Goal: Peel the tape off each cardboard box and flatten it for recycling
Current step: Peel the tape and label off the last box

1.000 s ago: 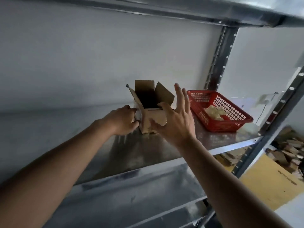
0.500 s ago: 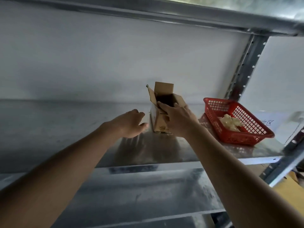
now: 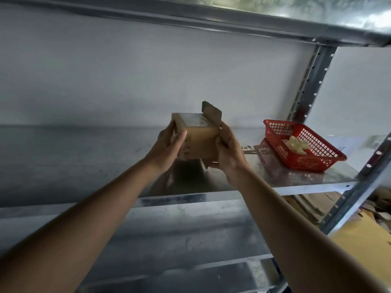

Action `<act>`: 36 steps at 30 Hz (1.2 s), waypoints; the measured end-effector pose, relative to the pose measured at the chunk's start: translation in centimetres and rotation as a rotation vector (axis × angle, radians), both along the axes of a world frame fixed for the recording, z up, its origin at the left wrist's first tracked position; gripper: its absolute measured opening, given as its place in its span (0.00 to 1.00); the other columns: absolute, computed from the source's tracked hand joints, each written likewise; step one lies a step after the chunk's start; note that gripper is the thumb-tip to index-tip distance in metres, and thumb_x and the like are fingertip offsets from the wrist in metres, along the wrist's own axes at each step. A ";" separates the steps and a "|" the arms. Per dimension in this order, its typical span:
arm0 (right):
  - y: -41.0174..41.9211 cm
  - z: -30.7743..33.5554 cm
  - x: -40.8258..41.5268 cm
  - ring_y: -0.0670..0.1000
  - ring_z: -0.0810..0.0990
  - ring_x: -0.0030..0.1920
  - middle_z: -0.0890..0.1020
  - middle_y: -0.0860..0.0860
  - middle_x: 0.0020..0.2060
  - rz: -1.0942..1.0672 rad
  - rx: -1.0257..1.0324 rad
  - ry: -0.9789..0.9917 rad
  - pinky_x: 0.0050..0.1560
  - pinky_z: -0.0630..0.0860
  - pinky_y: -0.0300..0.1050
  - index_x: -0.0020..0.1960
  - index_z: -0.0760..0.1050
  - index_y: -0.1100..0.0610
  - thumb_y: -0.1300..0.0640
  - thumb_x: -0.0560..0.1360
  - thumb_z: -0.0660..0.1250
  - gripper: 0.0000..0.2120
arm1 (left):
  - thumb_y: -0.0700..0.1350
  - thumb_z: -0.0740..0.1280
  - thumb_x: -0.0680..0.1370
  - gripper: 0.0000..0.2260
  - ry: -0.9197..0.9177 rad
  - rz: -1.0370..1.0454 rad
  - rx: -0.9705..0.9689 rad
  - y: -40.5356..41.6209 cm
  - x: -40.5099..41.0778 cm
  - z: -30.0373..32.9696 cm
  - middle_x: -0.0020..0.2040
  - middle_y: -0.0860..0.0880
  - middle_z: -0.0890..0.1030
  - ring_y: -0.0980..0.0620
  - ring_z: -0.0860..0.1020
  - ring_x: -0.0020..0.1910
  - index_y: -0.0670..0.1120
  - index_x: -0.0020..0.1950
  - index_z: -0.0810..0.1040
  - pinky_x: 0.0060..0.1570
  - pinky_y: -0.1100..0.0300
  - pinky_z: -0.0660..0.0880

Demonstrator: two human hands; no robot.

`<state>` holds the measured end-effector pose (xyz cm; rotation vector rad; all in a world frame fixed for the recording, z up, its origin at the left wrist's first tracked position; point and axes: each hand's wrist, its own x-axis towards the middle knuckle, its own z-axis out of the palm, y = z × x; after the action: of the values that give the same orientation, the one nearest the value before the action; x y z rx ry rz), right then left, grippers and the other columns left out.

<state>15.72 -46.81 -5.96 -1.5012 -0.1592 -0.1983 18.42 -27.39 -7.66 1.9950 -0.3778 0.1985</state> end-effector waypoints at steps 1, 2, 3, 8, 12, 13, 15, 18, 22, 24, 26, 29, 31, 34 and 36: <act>0.4 -0.3 -0.3 0.64 0.78 0.62 0.75 0.53 0.64 0.038 0.074 0.042 0.53 0.81 0.71 0.76 0.68 0.43 0.62 0.88 0.52 0.22 | 0.72 0.51 0.80 0.28 -0.035 0.000 -0.028 0.2 -0.1 0.5 0.79 0.47 0.64 0.52 0.68 0.73 0.64 0.79 0.60 0.69 0.54 0.72; 0.8 -0.6 -0.6 0.67 0.79 0.62 0.74 0.55 0.65 0.080 0.142 0.072 0.52 0.80 0.74 0.76 0.67 0.42 0.61 0.88 0.52 0.22 | 0.70 0.52 0.81 0.28 -0.070 -0.009 -0.042 0.3 -0.2 1.1 0.75 0.43 0.69 0.49 0.72 0.71 0.58 0.77 0.65 0.69 0.49 0.74; 1.2 -1.0 -0.9 0.69 0.79 0.63 0.74 0.57 0.67 0.123 0.217 0.086 0.53 0.79 0.76 0.76 0.67 0.41 0.60 0.89 0.51 0.21 | 0.68 0.53 0.82 0.28 -0.106 -0.025 -0.052 0.5 -0.3 1.8 0.70 0.41 0.74 0.45 0.76 0.68 0.53 0.74 0.70 0.68 0.42 0.75; 2.0 -2.8 -1.1 0.64 0.79 0.64 0.75 0.59 0.67 0.238 0.512 0.244 0.48 0.84 0.62 0.74 0.68 0.43 0.62 0.86 0.55 0.21 | 0.55 0.75 0.77 0.31 -0.291 0.114 0.184 0.9 -0.3 2.7 0.71 0.44 0.74 0.47 0.73 0.71 0.48 0.77 0.71 0.72 0.45 0.70; -1.0 -3.9 -0.7 0.56 0.83 0.45 0.83 0.58 0.43 -0.065 -0.079 0.272 0.47 0.83 0.56 0.49 0.77 0.57 0.48 0.81 0.65 0.12 | 0.47 0.79 0.74 0.38 -0.220 0.072 0.359 0.6 -0.8 2.7 0.80 0.51 0.63 0.58 0.60 0.77 0.60 0.80 0.65 0.78 0.56 0.60; -1.9 -4.1 -0.6 0.53 0.80 0.37 0.80 0.56 0.34 -0.154 -0.261 0.218 0.41 0.77 0.53 0.40 0.77 0.57 0.44 0.80 0.65 0.18 | 0.46 0.79 0.74 0.39 -0.193 0.036 0.399 0.4 -0.9 2.8 0.81 0.52 0.62 0.57 0.59 0.78 0.61 0.80 0.65 0.79 0.54 0.59; -3.4 -4.3 -0.3 0.49 0.77 0.35 0.80 0.53 0.30 -0.314 -0.542 0.116 0.41 0.72 0.47 0.34 0.80 0.57 0.39 0.79 0.64 0.25 | 0.44 0.79 0.75 0.39 -0.147 -0.009 0.453 -0.5 -1.1 2.9 0.82 0.54 0.60 0.56 0.58 0.79 0.62 0.81 0.64 0.80 0.52 0.58; -5.6 -3.9 -0.4 0.47 0.78 0.56 0.82 0.49 0.58 -0.425 -0.724 0.064 0.54 0.73 0.45 0.63 0.81 0.50 0.47 0.77 0.68 0.16 | 0.44 0.77 0.76 0.39 -0.093 -0.044 0.586 -2.5 -1.2 2.8 0.83 0.57 0.55 0.54 0.55 0.81 0.64 0.81 0.62 0.77 0.58 0.52; -7.2 -2.8 -0.5 0.43 0.83 0.49 0.82 0.46 0.58 -0.276 -0.665 -0.160 0.53 0.81 0.44 0.69 0.78 0.46 0.54 0.77 0.71 0.21 | 0.48 0.79 0.75 0.39 -0.159 0.008 0.640 -4.2 -1.1 2.5 0.82 0.53 0.60 0.51 0.60 0.80 0.59 0.81 0.64 0.75 0.62 0.53; -7.4 -2.4 -0.6 0.39 0.82 0.46 0.80 0.44 0.59 -0.123 -0.647 -0.277 0.46 0.81 0.35 0.71 0.76 0.44 0.54 0.76 0.73 0.24 | 0.49 0.80 0.73 0.38 -0.234 0.003 0.636 -4.8 -1.3 2.6 0.79 0.51 0.67 0.50 0.66 0.78 0.53 0.80 0.68 0.78 0.59 0.57; -7.4 -2.1 -0.5 0.41 0.82 0.48 0.78 0.43 0.59 -0.038 -0.702 -0.387 0.48 0.81 0.35 0.72 0.76 0.42 0.52 0.76 0.76 0.26 | 0.49 0.80 0.73 0.36 -0.254 -0.013 0.611 -4.9 -1.6 2.8 0.74 0.52 0.73 0.51 0.71 0.73 0.51 0.79 0.71 0.76 0.52 0.66; -7.2 -1.2 0.0 0.47 0.83 0.48 0.81 0.50 0.58 -0.039 -0.794 -0.545 0.53 0.84 0.45 0.67 0.82 0.49 0.57 0.75 0.77 0.20 | 0.48 0.81 0.72 0.35 -0.224 -0.022 0.593 -4.8 -2.0 3.0 0.72 0.54 0.73 0.52 0.72 0.71 0.54 0.77 0.72 0.73 0.49 0.69; -7.2 -0.4 0.4 0.51 0.84 0.47 0.83 0.53 0.53 -0.076 -0.793 -0.629 0.52 0.83 0.49 0.60 0.86 0.54 0.61 0.75 0.77 0.14 | 0.48 0.81 0.72 0.35 -0.208 -0.032 0.583 -4.7 -2.1 3.1 0.72 0.54 0.73 0.52 0.72 0.71 0.54 0.77 0.72 0.73 0.48 0.69; -7.4 0.2 0.5 0.53 0.85 0.44 0.87 0.53 0.46 -0.109 -0.810 -0.738 0.48 0.82 0.53 0.53 0.88 0.55 0.64 0.75 0.76 0.09 | 0.50 0.80 0.73 0.37 -0.199 -0.029 0.637 -4.6 -2.1 3.2 0.76 0.53 0.69 0.51 0.67 0.76 0.56 0.80 0.68 0.76 0.50 0.65; -7.7 0.4 0.5 0.53 0.86 0.43 0.88 0.53 0.45 -0.130 -0.821 -0.755 0.46 0.82 0.54 0.53 0.88 0.55 0.66 0.76 0.74 0.10 | 0.52 0.79 0.74 0.37 -0.178 -0.008 0.678 -4.6 -1.9 3.2 0.80 0.53 0.65 0.51 0.59 0.81 0.59 0.81 0.66 0.79 0.54 0.57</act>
<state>16.22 -54.53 -5.61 -2.1842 -0.8252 -0.8848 16.56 -32.04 -4.46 2.6494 -0.6276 0.2677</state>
